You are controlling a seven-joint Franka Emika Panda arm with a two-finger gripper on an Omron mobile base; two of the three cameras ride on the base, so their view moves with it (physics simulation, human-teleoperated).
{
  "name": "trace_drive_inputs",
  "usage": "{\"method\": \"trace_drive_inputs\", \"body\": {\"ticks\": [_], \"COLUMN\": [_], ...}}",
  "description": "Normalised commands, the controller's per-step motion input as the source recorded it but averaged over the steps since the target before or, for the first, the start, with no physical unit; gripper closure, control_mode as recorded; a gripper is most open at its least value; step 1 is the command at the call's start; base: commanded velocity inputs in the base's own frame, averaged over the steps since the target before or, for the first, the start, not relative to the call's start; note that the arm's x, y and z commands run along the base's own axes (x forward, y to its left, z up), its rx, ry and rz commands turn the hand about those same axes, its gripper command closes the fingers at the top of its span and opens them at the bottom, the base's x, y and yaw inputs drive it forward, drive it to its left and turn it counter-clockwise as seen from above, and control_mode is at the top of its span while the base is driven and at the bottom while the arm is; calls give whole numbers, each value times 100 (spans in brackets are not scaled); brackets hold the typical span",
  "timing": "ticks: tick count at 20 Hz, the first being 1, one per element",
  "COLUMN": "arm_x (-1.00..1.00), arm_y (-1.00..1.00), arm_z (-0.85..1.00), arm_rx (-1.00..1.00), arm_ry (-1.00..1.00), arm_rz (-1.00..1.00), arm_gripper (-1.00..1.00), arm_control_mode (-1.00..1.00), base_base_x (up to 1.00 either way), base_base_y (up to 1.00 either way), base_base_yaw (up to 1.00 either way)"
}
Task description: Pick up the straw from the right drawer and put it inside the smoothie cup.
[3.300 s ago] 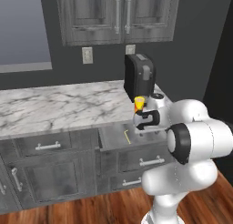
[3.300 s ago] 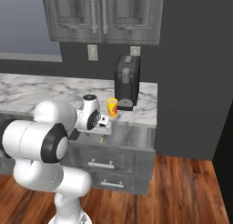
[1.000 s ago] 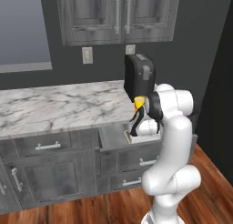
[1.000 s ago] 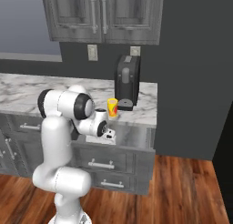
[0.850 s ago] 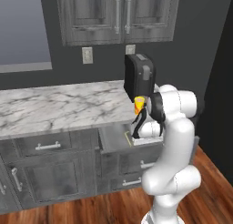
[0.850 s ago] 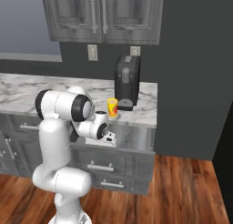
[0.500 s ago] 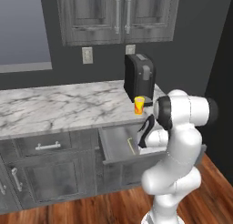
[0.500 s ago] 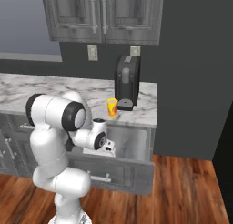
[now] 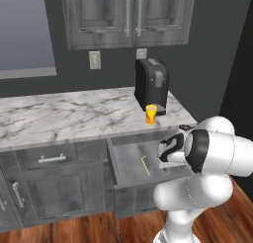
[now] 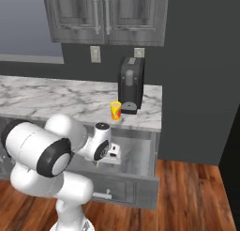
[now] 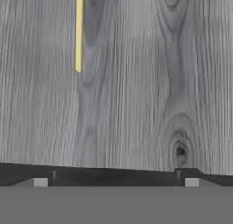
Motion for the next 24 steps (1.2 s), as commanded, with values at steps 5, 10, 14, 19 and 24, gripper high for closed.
{"method": "trace_drive_inputs", "body": {"ticks": [5,10,14,19,24], "arm_x": [15,24,21,23,28], "arm_y": [5,20,33,26,12], "arm_z": [31,4,0,0,0], "arm_rx": [3,0,0,0,0], "arm_ry": [-19,-11,-4,1,9], "arm_rz": [0,0,0,0,0], "arm_gripper": [-100,-100,-100,-100,-100], "arm_control_mode": [-100,-100,-100,-100,-100], "base_base_x": [0,0,0,0,0], "base_base_y": [0,0,0,0,0], "base_base_yaw": [0,0,0,0,0]}}
